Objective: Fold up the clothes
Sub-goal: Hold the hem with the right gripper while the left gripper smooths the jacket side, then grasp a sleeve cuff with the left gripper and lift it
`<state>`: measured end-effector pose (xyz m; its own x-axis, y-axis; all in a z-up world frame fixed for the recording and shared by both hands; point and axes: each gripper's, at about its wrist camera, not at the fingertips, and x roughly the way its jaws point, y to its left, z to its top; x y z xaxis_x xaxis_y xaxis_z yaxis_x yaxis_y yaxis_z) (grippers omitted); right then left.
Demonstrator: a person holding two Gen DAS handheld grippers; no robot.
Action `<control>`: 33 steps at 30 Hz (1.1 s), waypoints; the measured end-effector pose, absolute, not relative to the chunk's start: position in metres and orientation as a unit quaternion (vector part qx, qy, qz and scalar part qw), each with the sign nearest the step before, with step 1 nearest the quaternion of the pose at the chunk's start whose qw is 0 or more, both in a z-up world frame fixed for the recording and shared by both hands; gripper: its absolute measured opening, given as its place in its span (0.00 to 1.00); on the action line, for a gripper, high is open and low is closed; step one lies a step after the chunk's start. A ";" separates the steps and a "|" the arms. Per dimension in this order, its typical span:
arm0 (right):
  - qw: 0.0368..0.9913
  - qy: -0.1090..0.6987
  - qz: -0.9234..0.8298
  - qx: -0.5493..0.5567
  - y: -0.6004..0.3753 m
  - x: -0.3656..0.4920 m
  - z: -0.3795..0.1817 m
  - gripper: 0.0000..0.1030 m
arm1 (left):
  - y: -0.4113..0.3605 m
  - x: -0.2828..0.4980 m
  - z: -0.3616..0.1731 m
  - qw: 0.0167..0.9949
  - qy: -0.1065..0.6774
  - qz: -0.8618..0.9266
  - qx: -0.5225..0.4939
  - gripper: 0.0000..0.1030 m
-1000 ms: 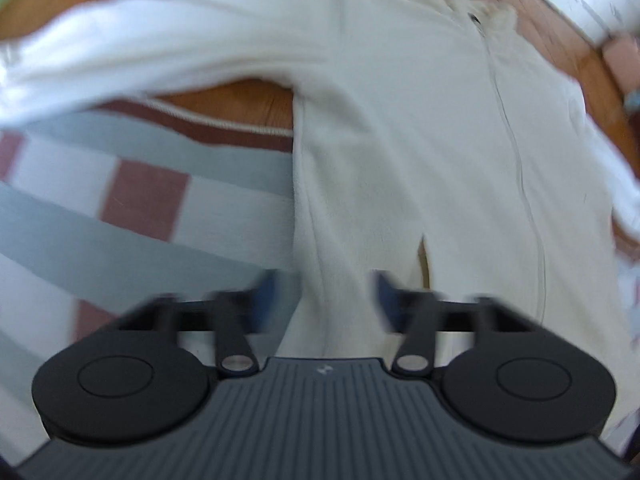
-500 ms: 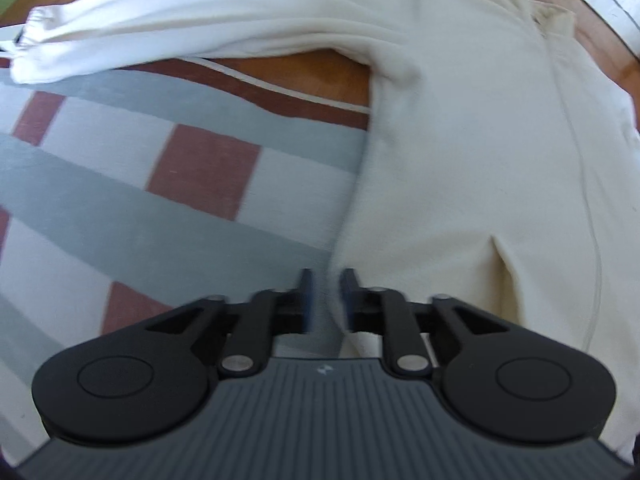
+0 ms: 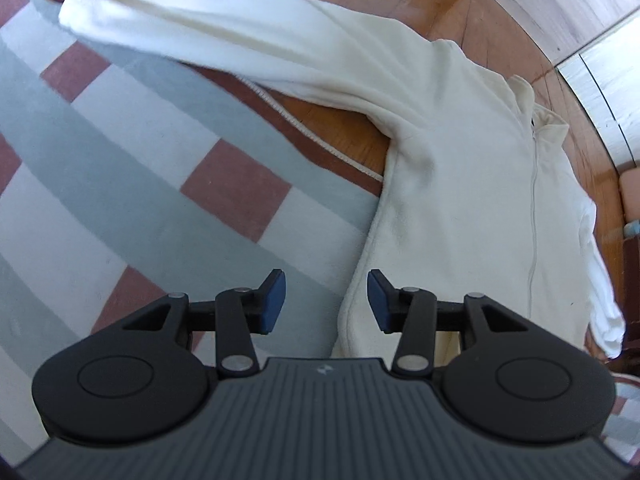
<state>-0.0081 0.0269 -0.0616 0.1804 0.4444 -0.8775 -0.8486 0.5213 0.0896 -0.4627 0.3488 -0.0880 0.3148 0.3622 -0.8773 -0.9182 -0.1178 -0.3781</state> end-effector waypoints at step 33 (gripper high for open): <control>0.534 0.318 0.736 -0.269 0.364 -0.231 -0.078 0.46 | 0.447 -0.513 -0.083 0.565 0.188 0.650 -0.472 0.67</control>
<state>-0.2313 0.3642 -0.0777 -0.2846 0.6146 -0.7357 -0.9570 -0.2275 0.1802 -0.5126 0.4467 -0.0826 0.0842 0.5574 -0.8260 -0.9117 -0.2916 -0.2896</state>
